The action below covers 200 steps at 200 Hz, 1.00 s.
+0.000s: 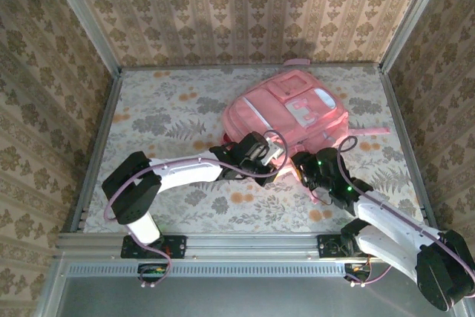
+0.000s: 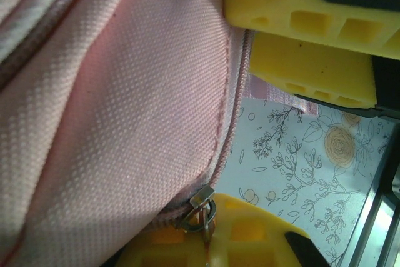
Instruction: Pack the student bag
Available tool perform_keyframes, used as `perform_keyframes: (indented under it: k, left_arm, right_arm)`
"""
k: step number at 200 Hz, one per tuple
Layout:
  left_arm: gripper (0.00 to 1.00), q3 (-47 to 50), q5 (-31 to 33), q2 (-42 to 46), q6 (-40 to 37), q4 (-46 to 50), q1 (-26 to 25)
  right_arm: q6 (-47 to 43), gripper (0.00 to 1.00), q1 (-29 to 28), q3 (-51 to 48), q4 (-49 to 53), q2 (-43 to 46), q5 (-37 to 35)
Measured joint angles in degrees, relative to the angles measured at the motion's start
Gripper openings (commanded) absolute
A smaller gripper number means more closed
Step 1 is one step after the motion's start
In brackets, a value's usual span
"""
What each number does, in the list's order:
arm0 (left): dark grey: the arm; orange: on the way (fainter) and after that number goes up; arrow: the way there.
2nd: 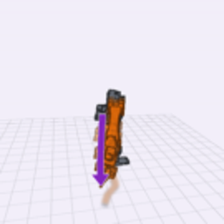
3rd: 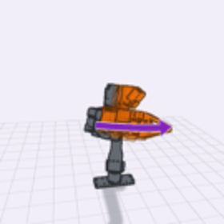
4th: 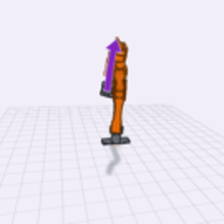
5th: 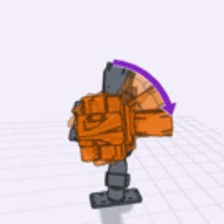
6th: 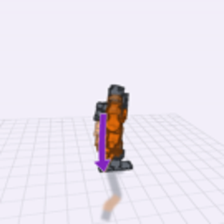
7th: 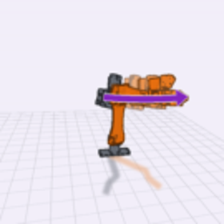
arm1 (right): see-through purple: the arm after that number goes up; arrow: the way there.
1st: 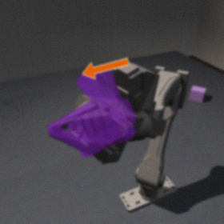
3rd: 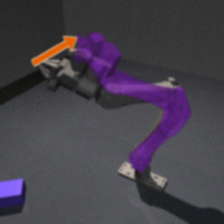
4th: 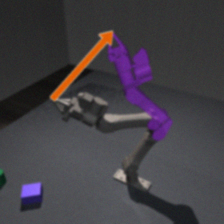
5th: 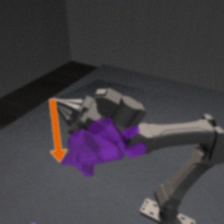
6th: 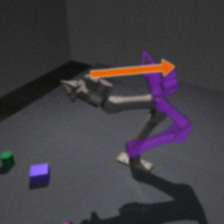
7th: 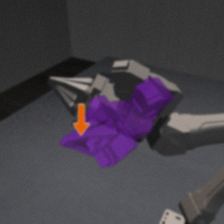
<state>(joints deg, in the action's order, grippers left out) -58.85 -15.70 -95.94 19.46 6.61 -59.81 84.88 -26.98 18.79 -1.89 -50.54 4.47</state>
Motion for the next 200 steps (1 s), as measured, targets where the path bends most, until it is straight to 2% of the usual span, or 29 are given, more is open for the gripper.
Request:
perform_keyframes:
  k: [50,70,87,116,155,200]
  left_arm:
    - [0.00,-0.04,-0.33,0.00,0.00,-0.39,0.00]
    - [0.00,-0.20,-0.63,0.00,0.00,-0.63,-0.09]
    - [0.00,-0.44,-0.79,0.00,0.00,-0.68,-0.22]
    - [0.00,-0.46,-1.01,0.00,0.00,-0.83,-0.22]
    - [0.03,0.44,-0.24,1.07,-0.02,-1.44,-0.20]
    - [0.00,5.31,0.46,4.87,0.00,-4.72,2.03]
  right_arm:
    - [2.86,0.48,-1.81,-2.08,-6.14,1.44,-2.80]
    - [3.52,0.38,-2.29,-2.43,-8.22,0.70,-3.45]
    - [3.91,0.22,-2.45,-2.64,-9.40,-0.90,-4.28]
    - [1.60,0.00,-2.54,-2.91,-10.54,-2.14,-5.18]
    - [-1.73,0.00,-2.12,-2.89,-9.62,-0.68,-5.44]
    - [-5.31,0.00,-0.07,-1.51,-5.62,1.55,-2.38]
